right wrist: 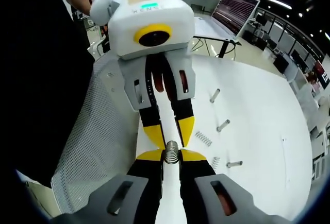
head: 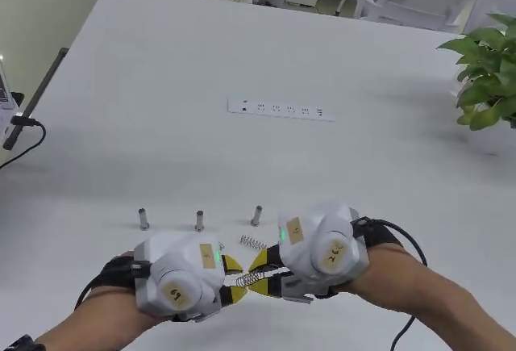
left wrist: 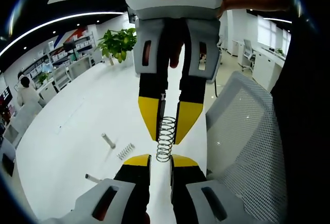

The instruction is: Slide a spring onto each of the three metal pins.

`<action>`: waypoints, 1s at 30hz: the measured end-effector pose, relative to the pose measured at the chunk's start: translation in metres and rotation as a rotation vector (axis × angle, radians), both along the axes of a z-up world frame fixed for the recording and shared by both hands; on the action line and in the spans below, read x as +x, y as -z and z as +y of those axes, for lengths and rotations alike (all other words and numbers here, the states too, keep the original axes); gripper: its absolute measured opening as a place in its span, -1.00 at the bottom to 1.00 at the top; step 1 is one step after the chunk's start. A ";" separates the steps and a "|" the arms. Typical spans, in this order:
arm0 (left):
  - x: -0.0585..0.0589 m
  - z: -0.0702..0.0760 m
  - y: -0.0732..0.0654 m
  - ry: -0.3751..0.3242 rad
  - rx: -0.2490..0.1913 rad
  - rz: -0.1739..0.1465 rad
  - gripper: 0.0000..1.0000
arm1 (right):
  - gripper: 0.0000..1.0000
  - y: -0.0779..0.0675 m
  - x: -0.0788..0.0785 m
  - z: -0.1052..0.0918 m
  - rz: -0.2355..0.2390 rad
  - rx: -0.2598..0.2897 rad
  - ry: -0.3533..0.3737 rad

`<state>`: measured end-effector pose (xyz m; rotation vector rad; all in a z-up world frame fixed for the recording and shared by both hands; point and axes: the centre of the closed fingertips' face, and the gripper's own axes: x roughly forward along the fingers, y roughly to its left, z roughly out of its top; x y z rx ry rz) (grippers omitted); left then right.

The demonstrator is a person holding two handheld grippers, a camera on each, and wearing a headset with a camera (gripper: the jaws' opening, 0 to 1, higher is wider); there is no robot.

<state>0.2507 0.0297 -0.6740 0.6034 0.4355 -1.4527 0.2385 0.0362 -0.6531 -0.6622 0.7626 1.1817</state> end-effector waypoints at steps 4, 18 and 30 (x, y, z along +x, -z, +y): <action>0.009 0.014 0.005 -0.067 -0.008 0.025 -0.87 | -0.84 0.000 0.002 -0.005 0.000 0.007 0.021; 0.040 0.065 0.000 -0.314 -0.083 0.085 -0.75 | -0.84 0.013 -0.003 -0.023 0.024 -0.016 0.074; 0.061 0.112 -0.004 -0.487 -0.121 0.107 -0.59 | -0.84 0.020 -0.005 -0.031 0.044 -0.023 0.112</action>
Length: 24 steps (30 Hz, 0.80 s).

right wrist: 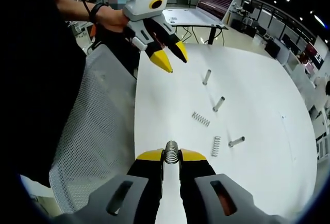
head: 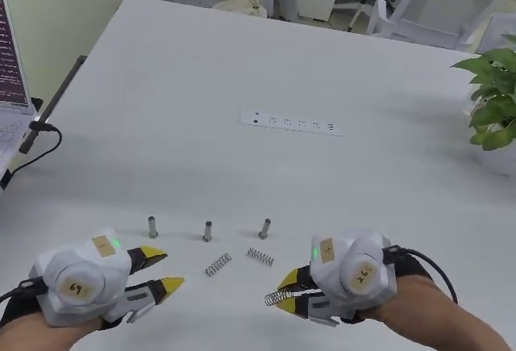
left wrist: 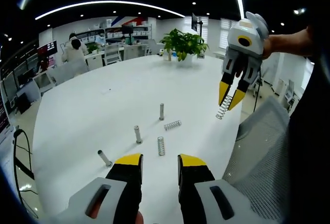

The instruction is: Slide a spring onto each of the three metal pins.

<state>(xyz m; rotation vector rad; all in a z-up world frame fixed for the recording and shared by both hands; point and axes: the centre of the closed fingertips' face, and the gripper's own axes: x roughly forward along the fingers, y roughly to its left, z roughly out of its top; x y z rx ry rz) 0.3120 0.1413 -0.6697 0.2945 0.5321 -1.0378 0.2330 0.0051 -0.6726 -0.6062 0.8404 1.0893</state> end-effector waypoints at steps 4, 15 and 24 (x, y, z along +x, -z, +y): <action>0.004 0.011 0.002 -0.038 -0.002 0.005 -0.55 | -0.84 0.001 0.003 -0.002 0.000 -0.003 0.009; 0.010 0.030 0.004 -0.114 -0.014 0.019 -0.49 | -0.84 0.001 0.012 -0.006 -0.001 -0.022 0.009; 0.019 0.044 0.005 -0.179 -0.027 0.028 -0.43 | -0.84 0.006 0.024 -0.012 0.011 -0.046 -0.009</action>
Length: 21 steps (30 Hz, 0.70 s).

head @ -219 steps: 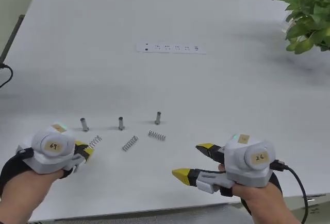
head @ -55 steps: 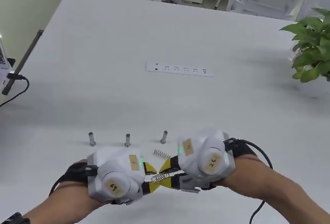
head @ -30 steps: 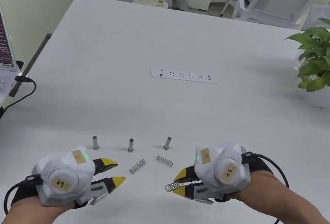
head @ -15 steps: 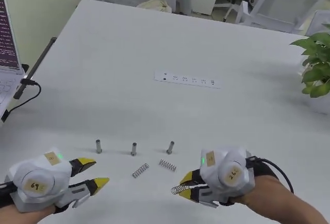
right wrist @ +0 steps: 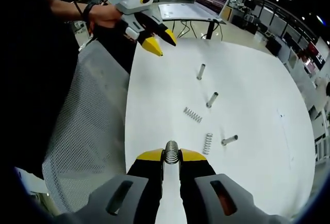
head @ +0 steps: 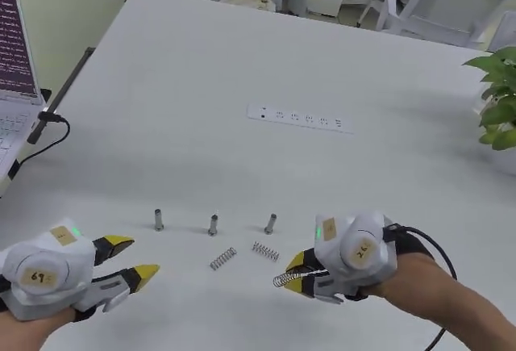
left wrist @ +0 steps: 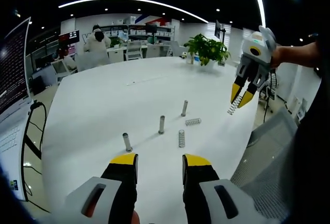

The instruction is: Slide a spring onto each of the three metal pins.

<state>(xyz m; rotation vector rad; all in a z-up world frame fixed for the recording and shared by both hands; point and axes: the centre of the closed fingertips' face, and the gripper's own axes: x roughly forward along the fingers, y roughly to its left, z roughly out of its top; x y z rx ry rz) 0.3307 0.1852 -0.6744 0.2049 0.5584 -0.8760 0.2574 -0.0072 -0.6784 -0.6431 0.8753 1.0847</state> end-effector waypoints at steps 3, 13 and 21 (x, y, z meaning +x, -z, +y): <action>0.002 0.004 -0.001 -0.017 -0.005 -0.001 -0.39 | -0.84 -0.002 0.007 -0.001 -0.001 -0.002 -0.001; 0.004 0.013 0.001 -0.041 -0.006 0.008 -0.32 | -0.84 -0.011 0.032 0.005 -0.021 -0.021 -0.021; 0.004 0.018 0.003 -0.044 -0.004 0.008 -0.26 | -0.84 -0.010 0.040 0.016 -0.017 -0.024 -0.049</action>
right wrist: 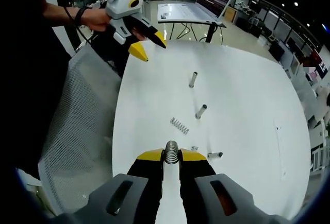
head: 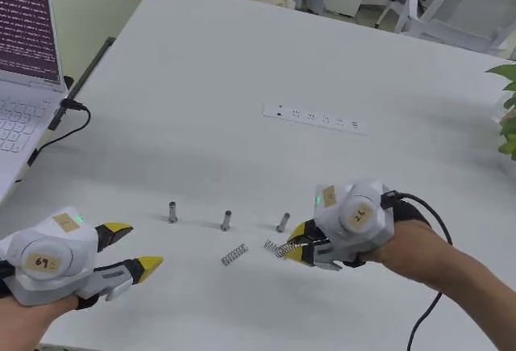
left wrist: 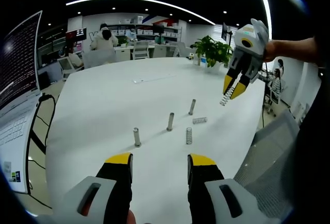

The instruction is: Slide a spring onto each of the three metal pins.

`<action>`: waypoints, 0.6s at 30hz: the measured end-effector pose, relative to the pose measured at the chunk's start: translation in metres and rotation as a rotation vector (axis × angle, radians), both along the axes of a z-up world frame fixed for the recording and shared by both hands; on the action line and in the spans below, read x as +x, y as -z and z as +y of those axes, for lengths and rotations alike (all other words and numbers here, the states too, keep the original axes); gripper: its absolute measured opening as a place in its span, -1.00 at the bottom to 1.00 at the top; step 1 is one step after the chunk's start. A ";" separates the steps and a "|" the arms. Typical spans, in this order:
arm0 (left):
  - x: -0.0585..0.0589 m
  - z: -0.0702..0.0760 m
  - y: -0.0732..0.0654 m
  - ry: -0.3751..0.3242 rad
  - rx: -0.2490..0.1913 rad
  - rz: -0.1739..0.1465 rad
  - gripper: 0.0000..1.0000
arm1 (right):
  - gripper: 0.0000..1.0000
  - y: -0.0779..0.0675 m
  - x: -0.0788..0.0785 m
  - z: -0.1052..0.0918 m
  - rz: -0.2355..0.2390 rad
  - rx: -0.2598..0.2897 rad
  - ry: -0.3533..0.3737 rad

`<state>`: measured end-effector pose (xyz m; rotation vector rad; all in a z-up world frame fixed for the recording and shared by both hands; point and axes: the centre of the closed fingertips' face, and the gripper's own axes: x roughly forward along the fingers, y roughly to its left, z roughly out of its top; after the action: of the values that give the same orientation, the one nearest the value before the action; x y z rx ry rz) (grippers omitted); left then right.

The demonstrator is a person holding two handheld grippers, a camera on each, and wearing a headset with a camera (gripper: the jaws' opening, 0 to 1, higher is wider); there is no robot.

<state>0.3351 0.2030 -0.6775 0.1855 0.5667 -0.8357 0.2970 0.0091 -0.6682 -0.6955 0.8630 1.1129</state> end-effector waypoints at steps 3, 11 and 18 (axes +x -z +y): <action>0.000 0.002 -0.001 -0.003 -0.003 -0.002 -0.25 | -0.84 0.000 0.001 0.003 0.000 -0.004 -0.012; 0.001 0.009 0.000 -0.014 0.003 -0.002 -0.16 | -0.84 -0.004 0.012 0.011 -0.003 -0.007 -0.029; -0.001 0.012 0.001 -0.019 0.001 0.001 -0.09 | -0.84 -0.009 0.027 0.024 -0.007 -0.018 -0.056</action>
<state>0.3338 0.2153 -0.6782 0.1799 0.5686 -0.8168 0.3239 0.0329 -0.6588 -0.7423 0.8528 1.1530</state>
